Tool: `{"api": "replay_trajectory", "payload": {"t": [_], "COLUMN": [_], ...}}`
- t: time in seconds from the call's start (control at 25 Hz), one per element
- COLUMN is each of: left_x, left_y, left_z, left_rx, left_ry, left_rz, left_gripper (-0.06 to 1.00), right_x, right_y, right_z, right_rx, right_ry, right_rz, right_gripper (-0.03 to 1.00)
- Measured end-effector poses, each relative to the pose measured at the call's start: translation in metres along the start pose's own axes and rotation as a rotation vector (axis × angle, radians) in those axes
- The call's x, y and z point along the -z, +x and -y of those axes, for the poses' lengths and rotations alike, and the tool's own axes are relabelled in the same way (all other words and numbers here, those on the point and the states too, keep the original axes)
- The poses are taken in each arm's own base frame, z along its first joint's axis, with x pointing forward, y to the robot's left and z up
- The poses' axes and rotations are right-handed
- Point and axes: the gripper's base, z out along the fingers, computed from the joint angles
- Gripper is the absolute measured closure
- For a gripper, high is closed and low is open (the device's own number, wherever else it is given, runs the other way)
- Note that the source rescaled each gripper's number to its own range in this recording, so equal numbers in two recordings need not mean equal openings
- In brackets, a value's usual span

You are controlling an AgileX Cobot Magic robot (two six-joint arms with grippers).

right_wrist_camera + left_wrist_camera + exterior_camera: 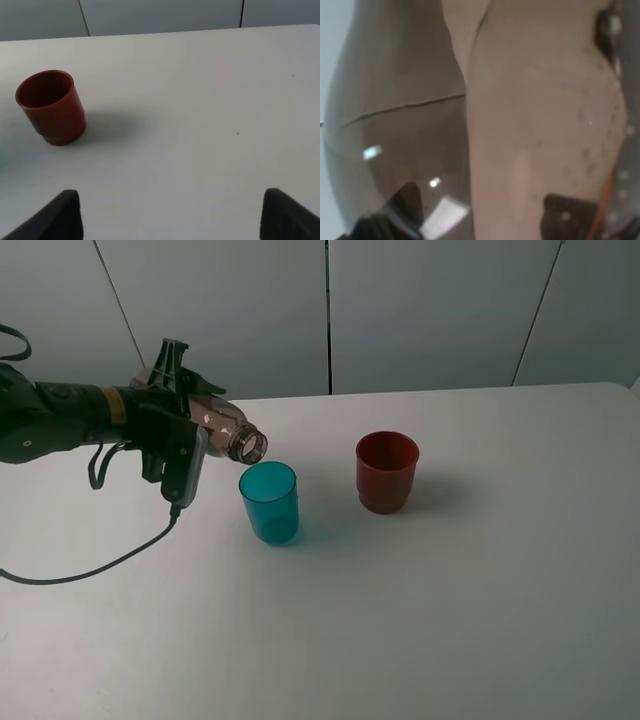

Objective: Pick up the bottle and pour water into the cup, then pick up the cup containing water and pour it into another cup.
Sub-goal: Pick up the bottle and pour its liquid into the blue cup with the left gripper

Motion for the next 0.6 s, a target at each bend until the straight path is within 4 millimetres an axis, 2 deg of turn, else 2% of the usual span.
{"api": "replay_trajectory", "payload": {"t": [0.6], "left_x": [-0.0045], "left_y": [0.0027], "left_z": [-0.0012], "left_rx": [-0.06], "left_ry": [0.012], "left_rz": [-0.011], "left_gripper": [0.9], "right_x": [0.0], "right_y": [0.0], "right_z": [0.0], "right_rx": [0.006], "right_ry": [0.0], "right_rz": [0.0], "right_gripper": [-0.03]}}
